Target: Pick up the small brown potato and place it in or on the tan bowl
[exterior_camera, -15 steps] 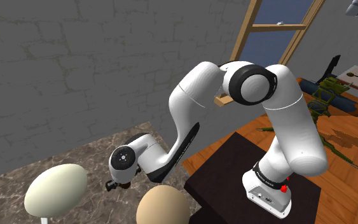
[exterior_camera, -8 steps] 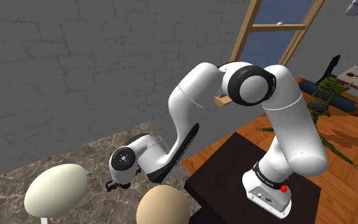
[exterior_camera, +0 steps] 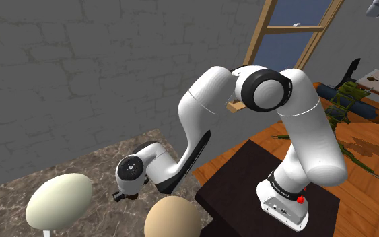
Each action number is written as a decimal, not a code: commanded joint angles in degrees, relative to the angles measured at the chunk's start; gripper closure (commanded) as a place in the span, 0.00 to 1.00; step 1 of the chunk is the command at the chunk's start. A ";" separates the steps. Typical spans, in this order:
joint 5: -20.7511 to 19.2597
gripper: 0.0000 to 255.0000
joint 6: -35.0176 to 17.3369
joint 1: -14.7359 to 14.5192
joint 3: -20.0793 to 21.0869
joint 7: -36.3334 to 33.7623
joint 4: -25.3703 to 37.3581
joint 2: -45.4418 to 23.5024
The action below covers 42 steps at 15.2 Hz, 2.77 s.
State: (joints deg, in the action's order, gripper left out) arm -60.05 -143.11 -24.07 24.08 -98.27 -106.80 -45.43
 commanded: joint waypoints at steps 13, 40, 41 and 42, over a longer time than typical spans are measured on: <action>5.20 1.00 3.25 3.03 4.00 4.40 -3.13 7.01; 18.90 1.00 7.94 8.75 14.60 9.48 -15.29 26.56; 19.45 1.00 7.42 8.68 15.25 8.63 -17.16 27.97; 20.05 1.00 6.92 8.59 15.93 7.82 -18.96 29.37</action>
State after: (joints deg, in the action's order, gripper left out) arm -40.88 -135.67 -15.61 39.20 -89.79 -123.63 -17.88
